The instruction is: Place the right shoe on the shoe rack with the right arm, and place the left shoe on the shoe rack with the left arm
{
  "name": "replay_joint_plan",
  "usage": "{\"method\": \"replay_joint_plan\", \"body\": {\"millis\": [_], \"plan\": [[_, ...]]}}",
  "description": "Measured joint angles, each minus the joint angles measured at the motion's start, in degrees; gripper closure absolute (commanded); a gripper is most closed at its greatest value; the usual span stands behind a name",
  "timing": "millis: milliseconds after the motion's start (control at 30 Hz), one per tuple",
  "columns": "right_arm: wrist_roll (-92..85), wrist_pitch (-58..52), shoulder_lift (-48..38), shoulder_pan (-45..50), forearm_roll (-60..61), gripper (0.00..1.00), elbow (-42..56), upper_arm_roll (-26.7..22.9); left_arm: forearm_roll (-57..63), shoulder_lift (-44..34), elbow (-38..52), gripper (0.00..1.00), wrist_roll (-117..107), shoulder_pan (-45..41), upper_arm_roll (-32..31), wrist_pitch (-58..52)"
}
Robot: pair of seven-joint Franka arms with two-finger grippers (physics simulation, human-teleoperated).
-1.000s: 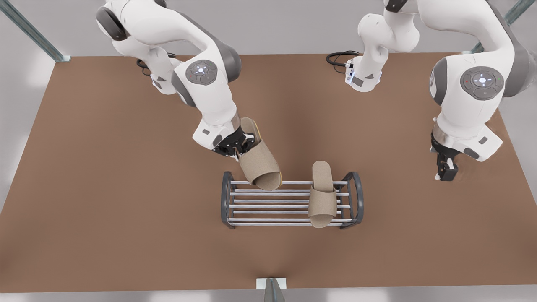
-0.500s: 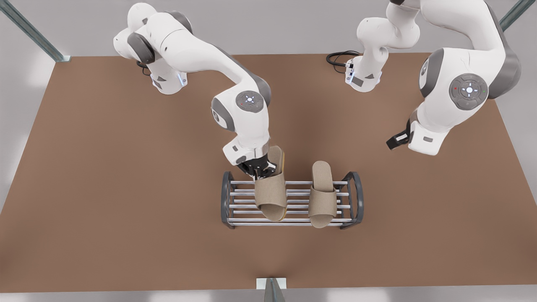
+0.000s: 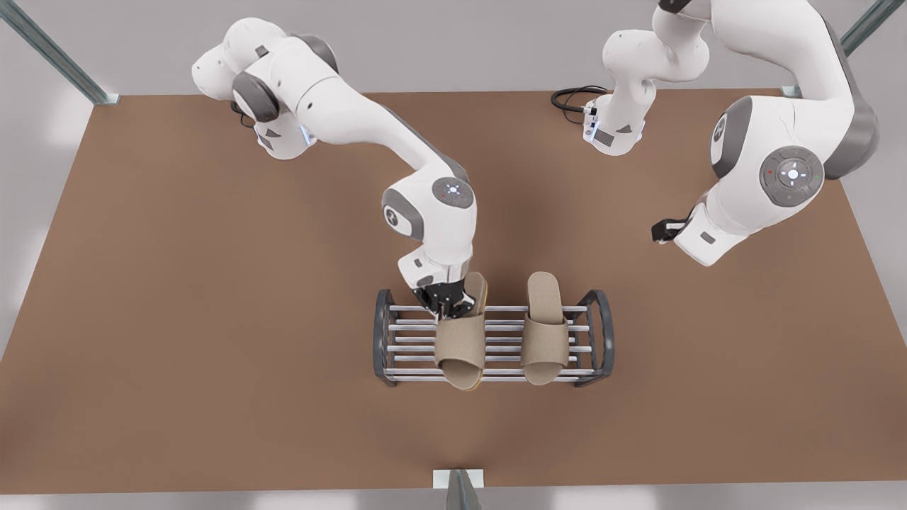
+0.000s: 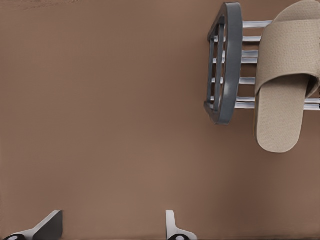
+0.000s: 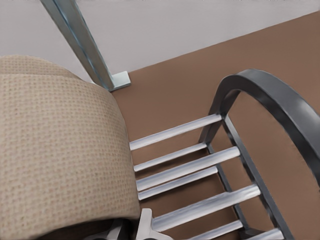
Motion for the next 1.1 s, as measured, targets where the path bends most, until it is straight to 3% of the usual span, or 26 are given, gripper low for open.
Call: {"method": "replay_joint_plan", "body": {"millis": [833,1100], "plan": [[5.4,6.5,0.1,-3.7,-10.3,0.79,-6.2,2.3,0.0,0.3,-0.1,0.00,13.3,0.0,0.1,-0.8],[5.8,5.6,-4.7,-5.5,-10.3,0.79,-12.4,6.2,0.0,0.3,-0.1,0.00,14.9,0.0,0.1,-1.1]]}}
